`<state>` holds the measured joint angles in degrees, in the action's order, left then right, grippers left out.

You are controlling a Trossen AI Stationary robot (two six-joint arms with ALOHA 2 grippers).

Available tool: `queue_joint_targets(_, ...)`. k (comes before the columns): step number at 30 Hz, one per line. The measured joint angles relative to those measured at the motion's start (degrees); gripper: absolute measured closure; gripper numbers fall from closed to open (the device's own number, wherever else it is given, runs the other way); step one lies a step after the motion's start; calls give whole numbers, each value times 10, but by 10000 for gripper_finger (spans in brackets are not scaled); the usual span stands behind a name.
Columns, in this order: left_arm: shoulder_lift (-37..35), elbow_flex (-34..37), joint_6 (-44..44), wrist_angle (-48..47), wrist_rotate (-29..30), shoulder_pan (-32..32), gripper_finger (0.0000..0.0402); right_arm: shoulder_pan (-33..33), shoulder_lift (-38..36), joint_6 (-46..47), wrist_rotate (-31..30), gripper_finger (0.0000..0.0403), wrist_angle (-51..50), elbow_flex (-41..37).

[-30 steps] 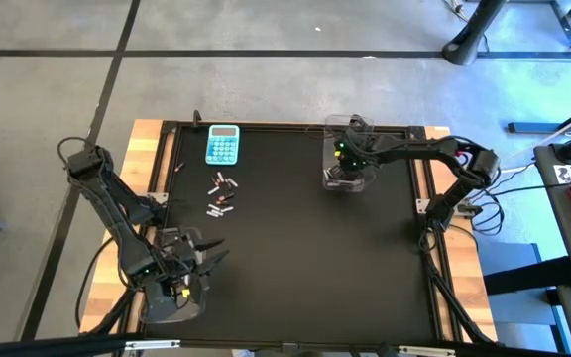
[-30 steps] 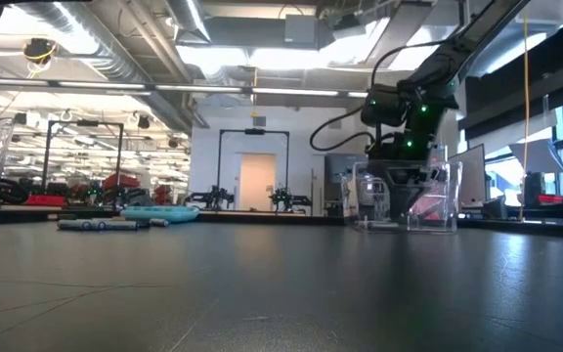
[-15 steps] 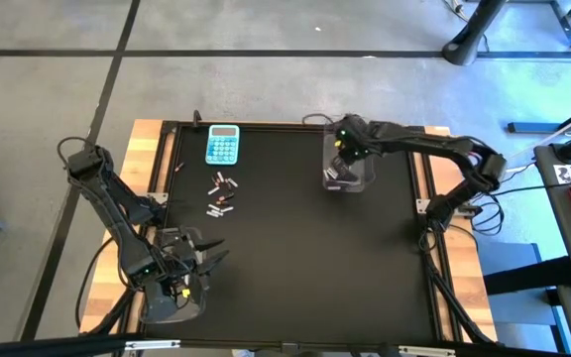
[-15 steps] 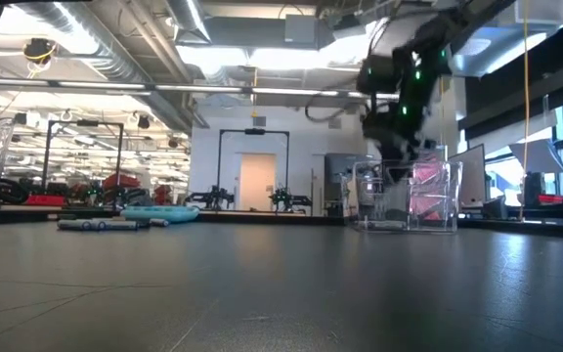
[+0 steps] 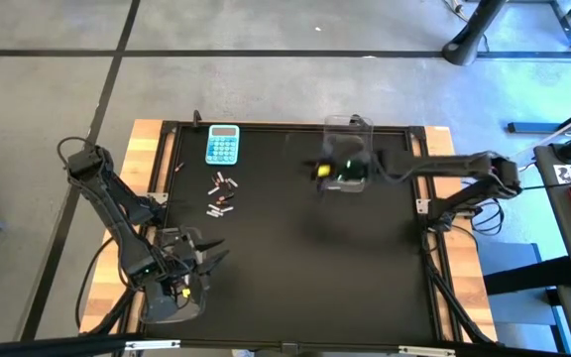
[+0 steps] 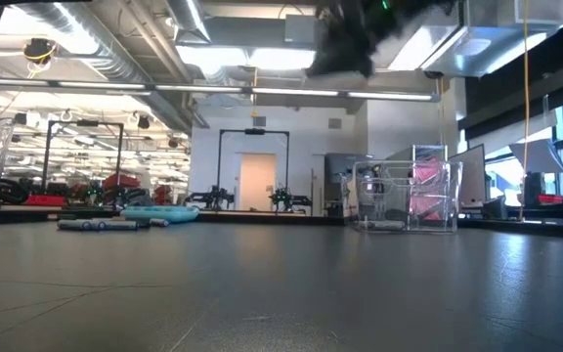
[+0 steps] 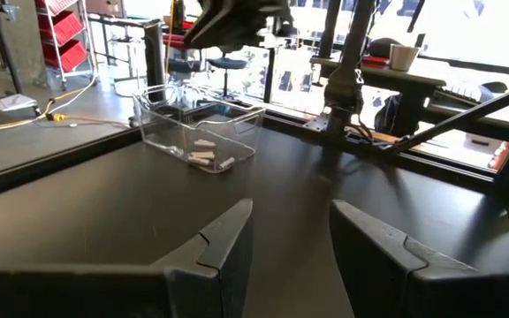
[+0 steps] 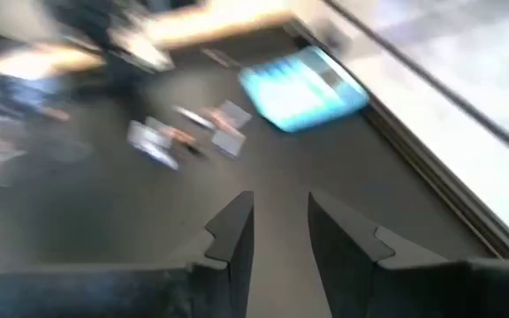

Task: Sort batteries
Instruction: Put the white battery into the top transparent bin

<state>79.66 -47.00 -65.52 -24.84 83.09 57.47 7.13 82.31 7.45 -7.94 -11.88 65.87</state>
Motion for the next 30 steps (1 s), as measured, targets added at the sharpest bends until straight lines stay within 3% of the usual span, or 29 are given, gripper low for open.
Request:
queue_joint_targets(5, 0, 0, 0, 0, 0, -7, 261, -93, 83, -47, 1, 293, 194, 0)
queue_joint_targets(10, 0, 0, 0, 0, 0, -14, 261, -114, 218, -73, 31, 287, 380, 9)
queue_joint_targets(17, 0, 0, 13, 0, 0, -13, 261, -89, 411, -54, 86, 216, 367, 150)
queue_joint_targets(22, 0, 0, 11, 0, -6, -12, 261, -77, 502, -52, 91, 164, 304, 248)
queue_joint_targets(30, 0, 0, 1, 1, -24, -8, 261, -55, 574, -63, 135, 166, 287, 312)
